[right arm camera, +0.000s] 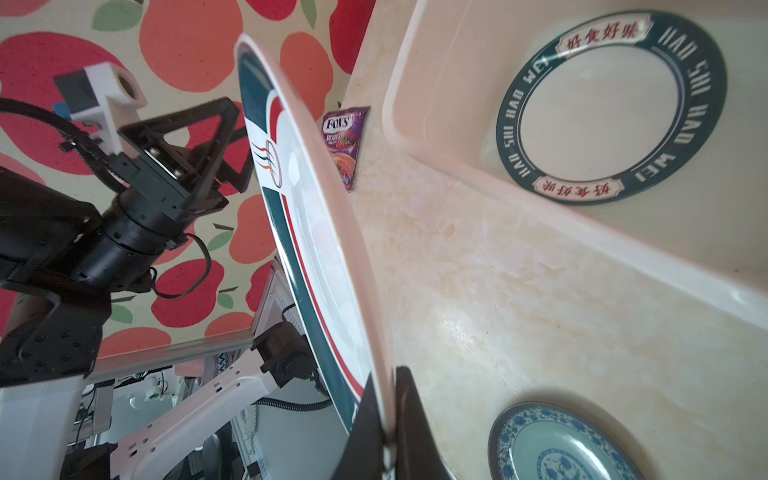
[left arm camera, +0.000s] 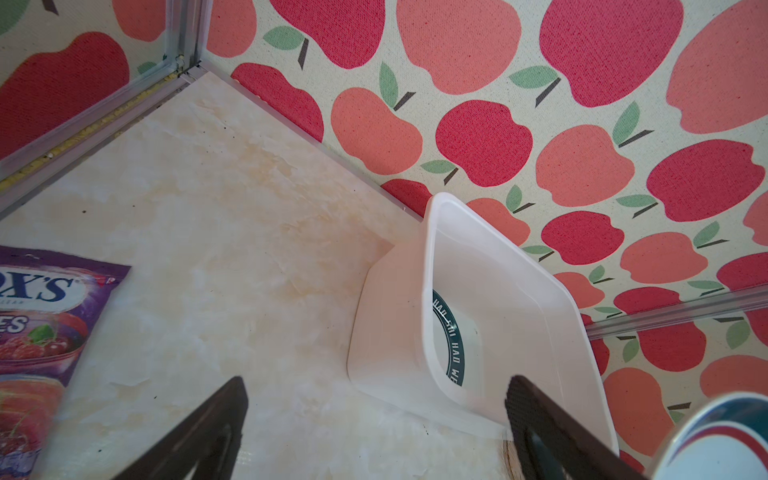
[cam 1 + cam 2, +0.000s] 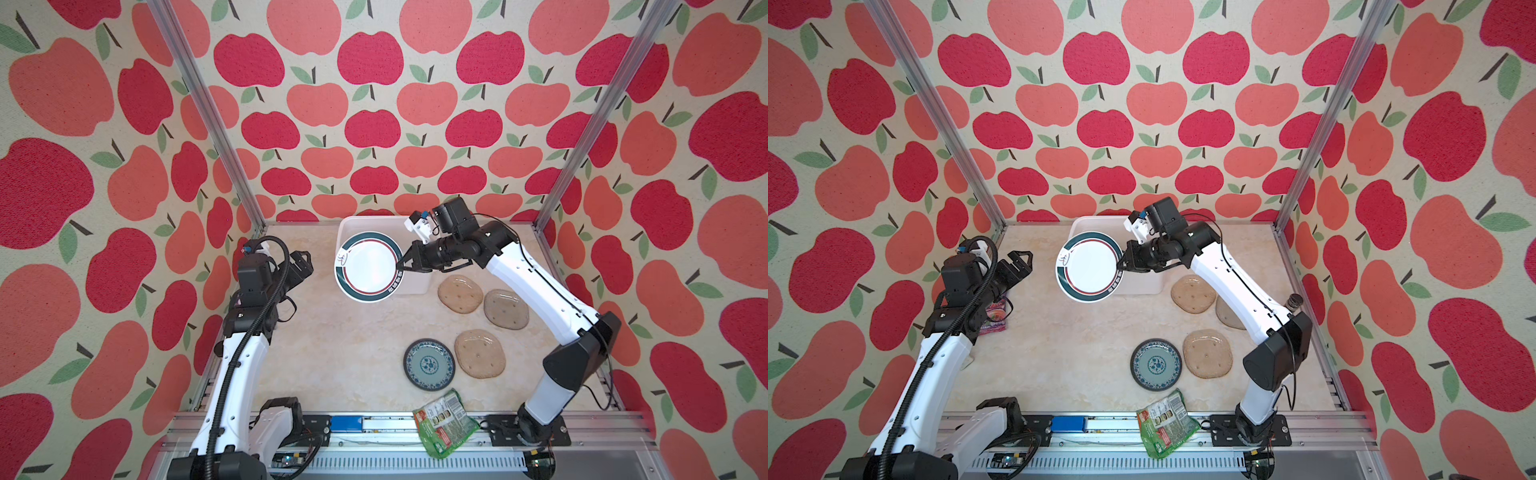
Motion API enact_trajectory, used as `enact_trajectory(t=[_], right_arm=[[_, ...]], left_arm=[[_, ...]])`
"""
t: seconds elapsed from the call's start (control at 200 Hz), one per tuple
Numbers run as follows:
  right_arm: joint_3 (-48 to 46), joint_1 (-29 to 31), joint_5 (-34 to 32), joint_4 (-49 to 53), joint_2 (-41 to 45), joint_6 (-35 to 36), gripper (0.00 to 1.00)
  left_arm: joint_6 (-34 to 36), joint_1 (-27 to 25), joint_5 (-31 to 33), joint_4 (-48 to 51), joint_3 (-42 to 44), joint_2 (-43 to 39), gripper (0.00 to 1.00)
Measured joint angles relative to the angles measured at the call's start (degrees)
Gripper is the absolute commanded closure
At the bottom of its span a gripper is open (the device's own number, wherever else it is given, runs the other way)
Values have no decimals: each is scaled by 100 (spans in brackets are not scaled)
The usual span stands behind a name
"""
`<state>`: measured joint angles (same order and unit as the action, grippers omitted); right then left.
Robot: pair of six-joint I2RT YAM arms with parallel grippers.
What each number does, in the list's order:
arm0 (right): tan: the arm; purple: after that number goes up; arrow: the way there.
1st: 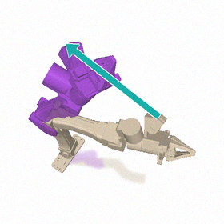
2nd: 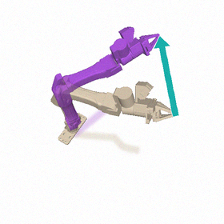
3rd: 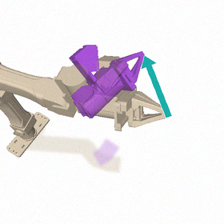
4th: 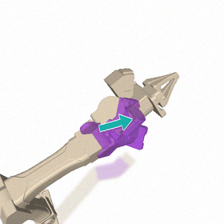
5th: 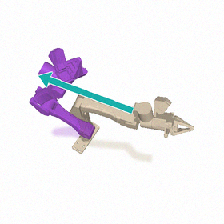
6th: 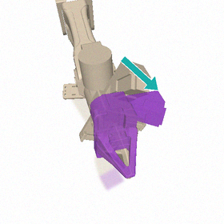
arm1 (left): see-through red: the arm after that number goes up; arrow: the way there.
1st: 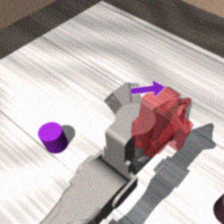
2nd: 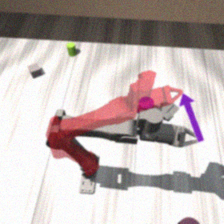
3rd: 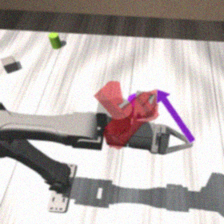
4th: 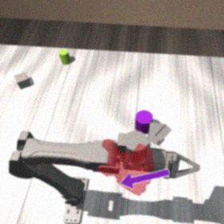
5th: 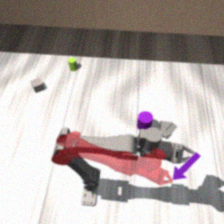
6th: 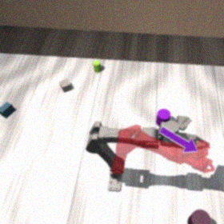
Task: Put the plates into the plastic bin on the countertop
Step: 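Lift the red-and-green-rimmed plate and carry it over the bin, then lower the red-and-green-rimmed plate into the bin and open the right gripper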
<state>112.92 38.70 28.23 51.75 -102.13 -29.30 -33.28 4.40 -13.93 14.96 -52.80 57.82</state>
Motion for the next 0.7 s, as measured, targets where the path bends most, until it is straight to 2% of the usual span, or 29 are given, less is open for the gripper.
enact_trajectory(t=[0.19, 0.375, 0.49, 0.7], right_arm=[[1840, -564, 35, 339, -1528, 0, 100], [3606, -863, 105, 949, -3150, -138, 100], [3803, -1001, 190, 1130, -3482, -282, 100], [3803, -1161, 229, 1357, -3521, -339, 100]], left_arm=[[-33, 0, -35, -155, -151, 306, 1], [-33, 15, -50, -221, -170, 455, 1], [-33, 33, -50, -323, -170, 614, 1], [-35, 39, -50, -503, -153, 837, 1]])
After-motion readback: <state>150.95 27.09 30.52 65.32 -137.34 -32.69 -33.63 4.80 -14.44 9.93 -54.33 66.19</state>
